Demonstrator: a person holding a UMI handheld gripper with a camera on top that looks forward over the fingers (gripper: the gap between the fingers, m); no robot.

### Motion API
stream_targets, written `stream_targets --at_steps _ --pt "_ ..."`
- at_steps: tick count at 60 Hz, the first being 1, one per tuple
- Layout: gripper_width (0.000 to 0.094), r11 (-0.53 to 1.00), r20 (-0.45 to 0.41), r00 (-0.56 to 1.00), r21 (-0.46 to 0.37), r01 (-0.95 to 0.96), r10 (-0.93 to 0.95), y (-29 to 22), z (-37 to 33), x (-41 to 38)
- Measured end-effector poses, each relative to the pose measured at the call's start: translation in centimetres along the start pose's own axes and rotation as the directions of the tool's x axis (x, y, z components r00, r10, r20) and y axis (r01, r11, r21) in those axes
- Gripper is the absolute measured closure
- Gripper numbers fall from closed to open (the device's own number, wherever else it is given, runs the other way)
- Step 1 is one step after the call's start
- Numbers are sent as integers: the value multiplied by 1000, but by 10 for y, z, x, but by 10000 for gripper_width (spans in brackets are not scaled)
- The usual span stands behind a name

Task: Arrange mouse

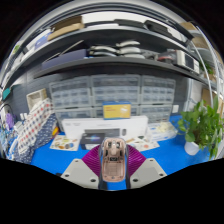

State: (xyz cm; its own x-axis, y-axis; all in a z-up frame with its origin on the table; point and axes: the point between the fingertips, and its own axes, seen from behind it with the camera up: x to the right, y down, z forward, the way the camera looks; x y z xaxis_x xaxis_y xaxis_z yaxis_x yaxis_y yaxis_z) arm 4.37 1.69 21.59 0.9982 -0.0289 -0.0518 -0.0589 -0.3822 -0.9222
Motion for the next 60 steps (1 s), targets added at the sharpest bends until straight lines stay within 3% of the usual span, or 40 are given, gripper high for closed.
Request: stream_targets --at_steps 5,16,34,44,45,46,56,57,60 --pt "624 1000 43 999 -13 28 -27 10 -3 -55" --pt "625 990 126 990 -123 74 -58 94 5 -139" --pt "627 945 123 990 -312 99 -63 230 28 -157" --pt "617 950 107 991 -294 106 -78 242 32 -154" --pt "546 950 105 992 -293 104 -76 242 33 -154" --pt "590 950 103 992 -294 102 -75 243 32 -154" --pt "472 954 117 992 -288 88 -57 241 32 -156" --pt "444 952 120 991 -293 87 -53 241 31 -157" --pt "235 946 101 994 -315 81 -51 241 28 -153"
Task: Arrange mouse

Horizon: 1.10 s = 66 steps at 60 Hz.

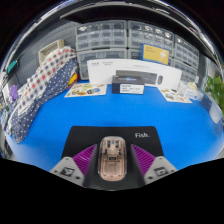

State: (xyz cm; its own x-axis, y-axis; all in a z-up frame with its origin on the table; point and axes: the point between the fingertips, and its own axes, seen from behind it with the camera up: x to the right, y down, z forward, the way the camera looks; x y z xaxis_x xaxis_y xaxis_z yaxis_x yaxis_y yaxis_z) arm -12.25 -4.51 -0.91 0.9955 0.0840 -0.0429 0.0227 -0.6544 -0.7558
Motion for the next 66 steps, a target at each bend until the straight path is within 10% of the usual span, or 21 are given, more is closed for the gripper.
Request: stream_targets --at_steps 4,31,66 --pt "59 1000 -26 1000 -2 4 -4 -6 -8 7" --pt "61 985 3 1000 173 -9 8 -74 -173 80" --pt "80 980 -24 999 198 -29 35 -25 -284 186"
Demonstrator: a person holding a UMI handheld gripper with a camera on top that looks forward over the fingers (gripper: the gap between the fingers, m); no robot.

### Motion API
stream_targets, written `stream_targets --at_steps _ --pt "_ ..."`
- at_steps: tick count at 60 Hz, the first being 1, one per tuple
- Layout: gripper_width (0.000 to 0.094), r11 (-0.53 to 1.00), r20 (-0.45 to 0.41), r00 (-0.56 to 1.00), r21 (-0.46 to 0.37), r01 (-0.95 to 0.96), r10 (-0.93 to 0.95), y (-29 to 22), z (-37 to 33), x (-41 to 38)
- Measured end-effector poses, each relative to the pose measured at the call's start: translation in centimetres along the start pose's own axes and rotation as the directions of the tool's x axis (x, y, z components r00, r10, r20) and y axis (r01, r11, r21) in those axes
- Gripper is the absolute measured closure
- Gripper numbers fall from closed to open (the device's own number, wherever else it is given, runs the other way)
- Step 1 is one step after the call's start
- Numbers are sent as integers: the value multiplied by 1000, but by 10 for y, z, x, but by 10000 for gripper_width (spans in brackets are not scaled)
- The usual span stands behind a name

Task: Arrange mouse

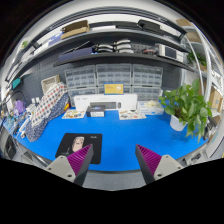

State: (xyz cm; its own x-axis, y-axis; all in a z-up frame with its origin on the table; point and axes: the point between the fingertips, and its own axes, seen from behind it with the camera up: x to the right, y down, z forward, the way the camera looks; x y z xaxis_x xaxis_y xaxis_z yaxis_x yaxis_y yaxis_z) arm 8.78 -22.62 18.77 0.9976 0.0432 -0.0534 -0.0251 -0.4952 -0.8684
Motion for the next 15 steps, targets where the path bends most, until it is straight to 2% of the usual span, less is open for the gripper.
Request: stream_targets --at_steps 15 --pt "82 1000 6 1000 4 -13 13 4 -8 2"
